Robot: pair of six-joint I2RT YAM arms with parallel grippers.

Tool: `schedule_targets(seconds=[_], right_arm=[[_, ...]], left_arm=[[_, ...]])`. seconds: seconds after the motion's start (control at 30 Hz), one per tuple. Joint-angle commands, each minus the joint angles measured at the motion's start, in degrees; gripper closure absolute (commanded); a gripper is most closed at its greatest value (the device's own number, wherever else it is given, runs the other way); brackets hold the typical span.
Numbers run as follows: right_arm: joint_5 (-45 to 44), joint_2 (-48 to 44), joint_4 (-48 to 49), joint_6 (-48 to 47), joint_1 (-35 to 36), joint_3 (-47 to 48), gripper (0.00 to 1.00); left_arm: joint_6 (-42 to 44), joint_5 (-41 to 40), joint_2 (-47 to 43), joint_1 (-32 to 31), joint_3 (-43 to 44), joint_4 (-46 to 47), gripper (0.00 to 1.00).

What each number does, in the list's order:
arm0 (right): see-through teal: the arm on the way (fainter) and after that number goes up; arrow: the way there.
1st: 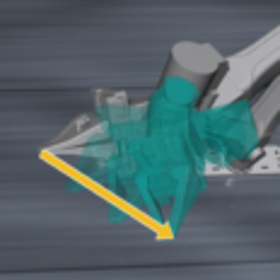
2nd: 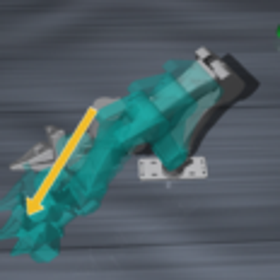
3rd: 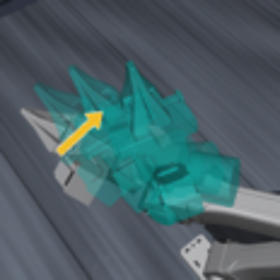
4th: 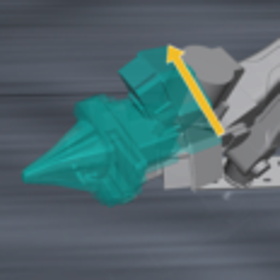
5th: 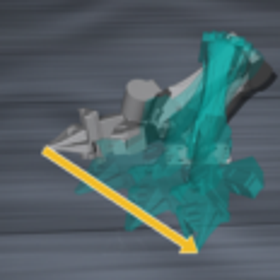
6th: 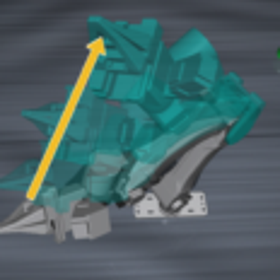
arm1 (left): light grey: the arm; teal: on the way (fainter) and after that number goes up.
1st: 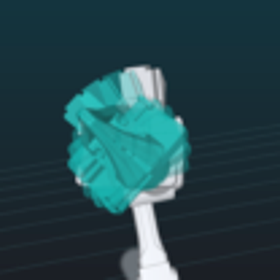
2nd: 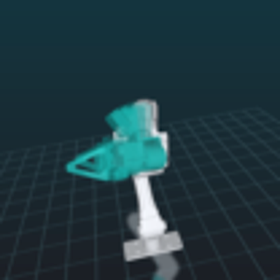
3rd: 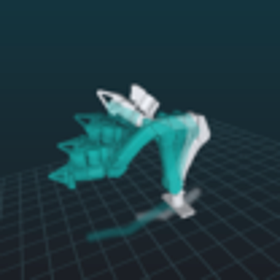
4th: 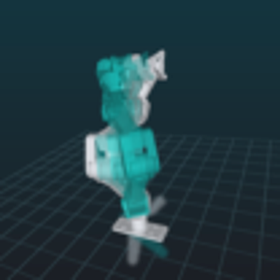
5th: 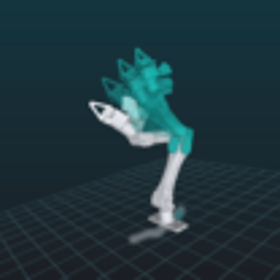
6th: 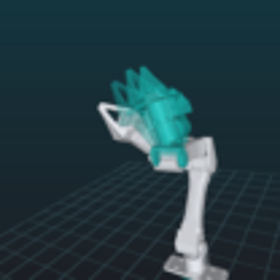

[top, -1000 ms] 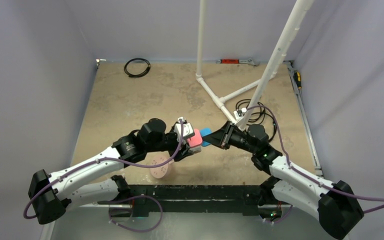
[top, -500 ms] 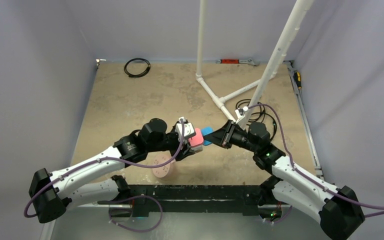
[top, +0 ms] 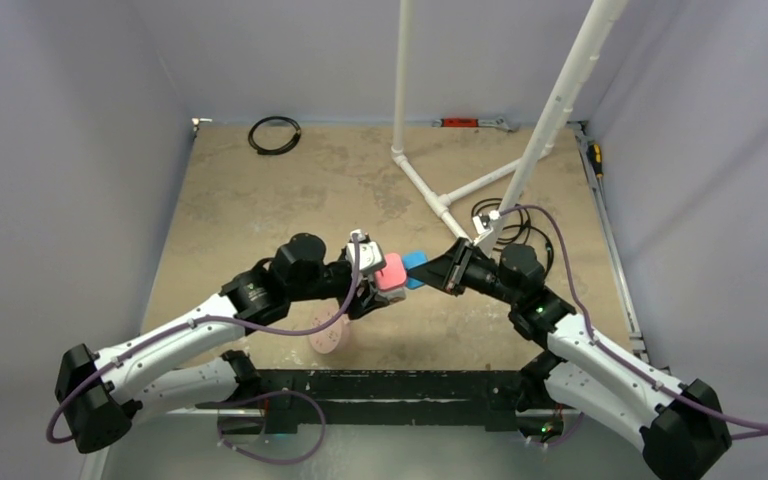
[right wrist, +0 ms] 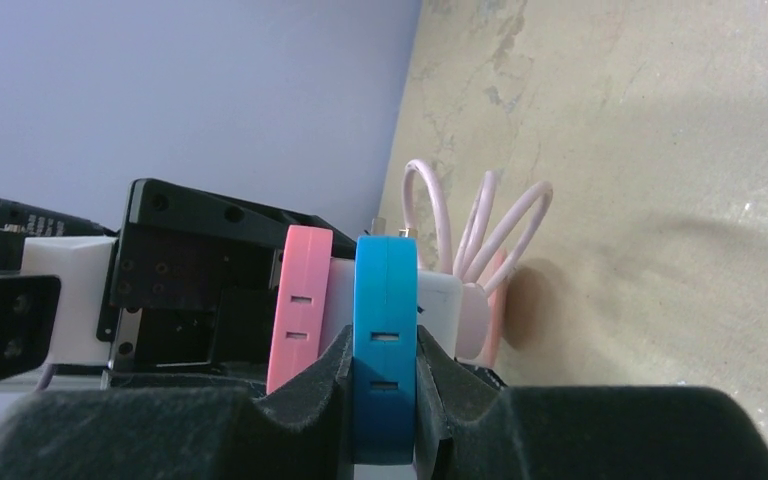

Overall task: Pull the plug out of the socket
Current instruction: Remove the plug from the socket.

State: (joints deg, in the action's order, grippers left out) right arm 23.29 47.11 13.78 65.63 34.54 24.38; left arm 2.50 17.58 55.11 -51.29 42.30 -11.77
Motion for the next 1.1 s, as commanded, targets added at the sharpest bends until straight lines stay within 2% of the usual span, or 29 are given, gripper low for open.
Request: schedule_targets(seconds=[0.0, 0.2, 0.37, 0.5, 0.7, 0.73, 0.8, 0.97, 1.07], right_arm=[[-4.3, -0.2, 2.8, -0.9, -1.1, -1.8, 1.00], [-1.7, 1.3, 12.8, 6.4, -1.1, -7.6, 1.00], [-0.4, 3.1, 17.5, 9.2, -1.1, -8.5, 1.00], [-0.6, 2.8, 16.1, 8.7, -1.1, -5.9, 1.00], [-3.2, 2.0, 8.5, 3.4, -1.1, -0.3, 1.00], [-3.5, 1.8, 7.8, 2.9, -1.1, 0.1, 1.00], [-4.3, 1.2, 7.3, 2.4, -1.1, 0.0, 1.00], [-4.8, 1.2, 8.0, 2.0, -1.1, -1.4, 1.00], [-5.3, 1.8, 8.8, 1.9, -1.1, -2.2, 1.00]], left_arm=[[-2.1, 2.9, -3.8, 4.6, 0.6, 1.5, 1.00], [-3.7, 3.3, -4.3, 5.5, 0.1, 2.5, 1.00], [-3.5, 3.3, -3.6, 5.4, 0.0, 2.2, 1.00], [-2.8, 2.2, -1.4, 4.9, 0.2, 1.1, 1.00], [-2.8, 0.3, 1.3, 3.7, 1.2, -0.2, 1.00], [-2.8, 0.0, 1.4, 3.7, 1.3, -0.2, 0.96], [-3.1, -0.5, 1.4, 3.8, 1.4, -0.2, 0.80], [-4.1, -0.3, 1.8, 3.9, 1.9, -0.4, 0.34], [-4.3, 0.9, 2.2, 4.1, 2.1, -0.4, 0.30]])
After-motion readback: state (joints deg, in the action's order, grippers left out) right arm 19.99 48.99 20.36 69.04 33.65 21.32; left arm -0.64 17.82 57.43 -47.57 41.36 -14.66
